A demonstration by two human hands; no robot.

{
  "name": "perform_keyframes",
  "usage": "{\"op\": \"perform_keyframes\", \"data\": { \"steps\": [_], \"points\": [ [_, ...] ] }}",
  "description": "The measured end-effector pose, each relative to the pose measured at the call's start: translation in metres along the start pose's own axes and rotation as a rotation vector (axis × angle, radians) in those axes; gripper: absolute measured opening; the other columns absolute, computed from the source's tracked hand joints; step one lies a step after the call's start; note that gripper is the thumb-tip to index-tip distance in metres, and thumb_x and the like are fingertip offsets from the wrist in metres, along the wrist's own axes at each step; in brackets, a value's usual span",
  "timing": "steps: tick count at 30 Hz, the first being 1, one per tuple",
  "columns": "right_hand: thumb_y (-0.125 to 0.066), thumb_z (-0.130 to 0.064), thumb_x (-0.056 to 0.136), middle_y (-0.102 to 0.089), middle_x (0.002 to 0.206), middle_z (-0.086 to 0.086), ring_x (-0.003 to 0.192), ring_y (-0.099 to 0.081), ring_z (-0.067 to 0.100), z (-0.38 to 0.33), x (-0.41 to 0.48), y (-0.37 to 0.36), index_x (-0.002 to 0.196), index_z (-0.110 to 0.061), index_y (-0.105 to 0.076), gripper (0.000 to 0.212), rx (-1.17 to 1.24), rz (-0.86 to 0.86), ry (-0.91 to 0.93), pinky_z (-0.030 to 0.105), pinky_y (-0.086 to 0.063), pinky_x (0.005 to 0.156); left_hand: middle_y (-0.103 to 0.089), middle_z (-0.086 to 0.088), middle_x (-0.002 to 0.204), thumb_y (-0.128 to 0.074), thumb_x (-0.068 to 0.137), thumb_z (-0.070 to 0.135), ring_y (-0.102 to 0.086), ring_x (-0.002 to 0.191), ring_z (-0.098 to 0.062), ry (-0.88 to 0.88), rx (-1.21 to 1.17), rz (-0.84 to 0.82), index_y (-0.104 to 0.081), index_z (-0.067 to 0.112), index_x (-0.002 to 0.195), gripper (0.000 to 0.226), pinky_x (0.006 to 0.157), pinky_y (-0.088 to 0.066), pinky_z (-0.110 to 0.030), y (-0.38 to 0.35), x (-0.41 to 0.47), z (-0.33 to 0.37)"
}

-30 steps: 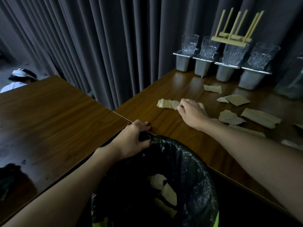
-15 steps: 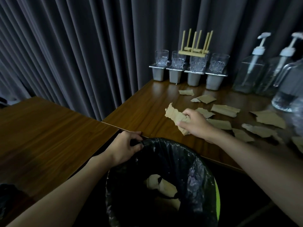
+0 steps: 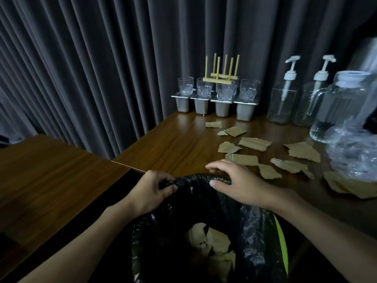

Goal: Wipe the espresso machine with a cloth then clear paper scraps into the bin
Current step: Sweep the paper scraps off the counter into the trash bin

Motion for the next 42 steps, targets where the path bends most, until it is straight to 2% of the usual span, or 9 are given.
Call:
{"op": "perform_keyframes", "data": {
  "steps": [3, 8, 12, 19, 23, 27, 33, 37, 42],
  "points": [
    [-0.054, -0.049, 0.095, -0.05, 0.138, -0.009, 0.123, -0.05, 0.013, 0.005, -0.006, 0.007, 0.142, -0.034, -0.042, 0.05, -0.114, -0.097, 0.005, 0.039, -0.046, 0.099, -0.076, 0.001, 0.081, -0.072, 0.092, 0.015, -0.07, 0.072, -0.011, -0.016, -0.023, 0.002, -0.075, 0.023, 0.091, 0.009, 0.064, -0.057, -0.025, -0.008, -0.002, 0.026],
    [-0.052, -0.047, 0.096, -0.064, 0.087, -0.01, 0.079, -0.062, 0.015, 0.009, -0.019, 0.02, 0.106, -0.037, -0.057, 0.015, -0.251, -0.075, 0.066, 0.042, -0.054, 0.068, -0.075, 0.007, 0.083, -0.073, 0.09, 0.014, -0.07, 0.075, -0.002, -0.051, -0.011, 0.017, -0.072, 0.031, 0.088, 0.018, 0.065, -0.055, -0.016, -0.025, -0.01, 0.059],
    [-0.054, -0.037, 0.098, -0.065, 0.09, -0.007, 0.084, -0.061, 0.017, 0.016, -0.033, 0.025, 0.098, -0.033, -0.063, 0.009, -0.165, -0.091, 0.065, 0.045, -0.053, 0.074, -0.074, 0.008, 0.093, -0.069, 0.093, 0.017, -0.07, 0.085, -0.001, -0.06, -0.019, -0.04, -0.072, 0.026, 0.101, 0.012, 0.072, -0.055, -0.016, -0.03, -0.019, 0.075],
    [-0.054, -0.036, 0.097, -0.071, 0.095, -0.002, 0.089, -0.065, 0.019, 0.029, -0.048, 0.03, 0.106, -0.028, -0.065, 0.017, -0.163, -0.014, 0.019, 0.044, -0.055, 0.078, -0.051, 0.024, 0.137, -0.067, 0.084, 0.054, -0.041, 0.133, -0.002, 0.063, -0.181, -0.235, -0.049, 0.044, 0.138, 0.057, 0.105, -0.039, -0.02, -0.032, -0.027, 0.074],
    [-0.054, -0.036, 0.096, -0.072, 0.09, -0.004, 0.084, -0.066, 0.011, 0.033, -0.046, 0.024, 0.104, -0.03, -0.065, 0.015, -0.133, -0.025, 0.013, 0.044, -0.056, 0.075, -0.071, 0.011, 0.118, -0.065, 0.09, 0.046, -0.066, 0.109, -0.002, -0.064, -0.143, -0.12, -0.069, 0.024, 0.125, 0.041, 0.098, -0.054, -0.032, -0.043, -0.02, 0.071],
    [-0.055, -0.038, 0.094, -0.073, 0.095, -0.01, 0.088, -0.066, 0.004, 0.04, -0.046, 0.012, 0.11, -0.032, -0.065, 0.019, -0.053, -0.052, -0.018, 0.039, -0.056, 0.078, -0.071, 0.0, 0.083, -0.064, 0.096, 0.032, -0.066, 0.076, -0.007, -0.091, -0.103, -0.08, -0.074, 0.013, 0.079, 0.028, 0.074, -0.055, -0.04, -0.05, -0.004, 0.059],
    [-0.058, -0.035, 0.094, -0.07, 0.088, -0.02, 0.083, -0.064, -0.004, 0.045, -0.037, -0.006, 0.102, -0.038, -0.068, 0.013, -0.016, -0.029, -0.048, 0.024, -0.053, 0.068, -0.072, 0.001, 0.103, -0.077, 0.084, 0.041, -0.07, 0.091, -0.012, -0.087, -0.072, -0.273, -0.074, 0.017, 0.088, 0.024, 0.082, -0.058, -0.041, -0.052, 0.018, 0.038],
    [-0.058, -0.038, 0.094, -0.068, 0.094, -0.03, 0.087, -0.063, -0.011, 0.047, -0.032, -0.01, 0.119, -0.032, -0.064, 0.027, -0.031, -0.002, -0.072, 0.009, -0.046, 0.065, -0.07, 0.0, 0.121, -0.08, 0.083, 0.035, -0.061, 0.119, -0.009, -0.101, 0.015, -0.223, -0.069, 0.019, 0.072, 0.023, 0.109, -0.043, -0.038, -0.051, 0.033, 0.024],
    [-0.062, -0.044, 0.091, -0.071, 0.103, -0.016, 0.095, -0.063, -0.006, 0.051, -0.013, -0.006, 0.119, -0.029, -0.066, 0.032, 0.042, -0.078, -0.119, 0.02, -0.052, 0.078, -0.074, -0.007, 0.08, -0.079, 0.084, 0.036, -0.07, 0.074, -0.024, -0.094, -0.026, -0.163, -0.074, 0.01, 0.084, 0.027, 0.066, -0.055, -0.045, -0.045, 0.045, 0.016]
  ]
}}
Point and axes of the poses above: each hand's wrist, its own x-axis towards the middle knuckle, its own y-axis out of the back of the hand, z = x × y, the point moved 2 cm from there along x, towards the middle knuckle
